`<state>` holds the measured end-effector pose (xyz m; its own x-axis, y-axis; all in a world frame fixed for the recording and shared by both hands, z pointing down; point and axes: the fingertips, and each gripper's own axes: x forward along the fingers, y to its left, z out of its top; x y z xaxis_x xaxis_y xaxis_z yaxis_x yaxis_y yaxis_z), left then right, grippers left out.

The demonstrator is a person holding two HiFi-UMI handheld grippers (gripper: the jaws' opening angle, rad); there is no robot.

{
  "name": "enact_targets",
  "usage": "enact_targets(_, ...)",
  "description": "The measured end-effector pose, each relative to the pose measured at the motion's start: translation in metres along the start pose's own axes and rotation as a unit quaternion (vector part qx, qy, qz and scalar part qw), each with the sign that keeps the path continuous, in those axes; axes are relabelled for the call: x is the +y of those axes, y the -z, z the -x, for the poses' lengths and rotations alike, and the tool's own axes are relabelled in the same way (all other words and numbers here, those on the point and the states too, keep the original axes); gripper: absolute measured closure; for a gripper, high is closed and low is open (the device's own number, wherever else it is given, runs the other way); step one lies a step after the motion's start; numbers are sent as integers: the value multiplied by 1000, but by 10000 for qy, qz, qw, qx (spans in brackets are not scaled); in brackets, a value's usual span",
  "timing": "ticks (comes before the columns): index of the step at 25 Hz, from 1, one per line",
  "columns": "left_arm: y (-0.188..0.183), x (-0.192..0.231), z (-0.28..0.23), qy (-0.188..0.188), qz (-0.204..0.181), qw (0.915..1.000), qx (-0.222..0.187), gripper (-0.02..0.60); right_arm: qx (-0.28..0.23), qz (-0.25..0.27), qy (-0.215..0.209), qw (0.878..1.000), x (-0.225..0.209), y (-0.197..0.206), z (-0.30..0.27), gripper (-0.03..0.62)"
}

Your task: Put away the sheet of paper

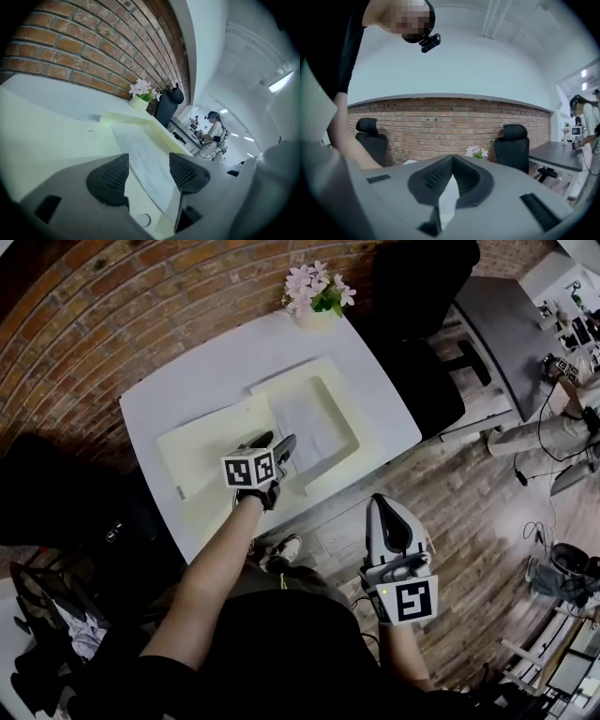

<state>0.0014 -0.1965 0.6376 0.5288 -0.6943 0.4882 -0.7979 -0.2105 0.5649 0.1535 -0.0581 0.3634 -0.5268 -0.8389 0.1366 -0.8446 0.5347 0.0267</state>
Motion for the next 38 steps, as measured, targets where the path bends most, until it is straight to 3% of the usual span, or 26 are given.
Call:
enact_targets(10, -8, 28, 100, -54, -201, 9988, -448, 325, -251, 68, -344, 9991, 42, -18, -15, 580)
enact_targets(19, 10, 98, 223, -865, 97, 9912, -999, 325, -286, 96, -549, 9980, 80, -26, -30, 580)
enact_targets(23, 21, 117, 259, -1054, 195, 9886, -1059, 325, -268, 117, -608, 9977, 95, -28, -36, 580)
enact_targets(29, 43, 144, 269, -1128, 447, 9889, -855, 324, -248, 158, -604, 9977, 110, -31, -42, 580)
enact_targets(38, 70, 137, 242, -564, 1008, 9907, -715, 311, -107, 141, -368, 9992, 111, -27, -37, 580)
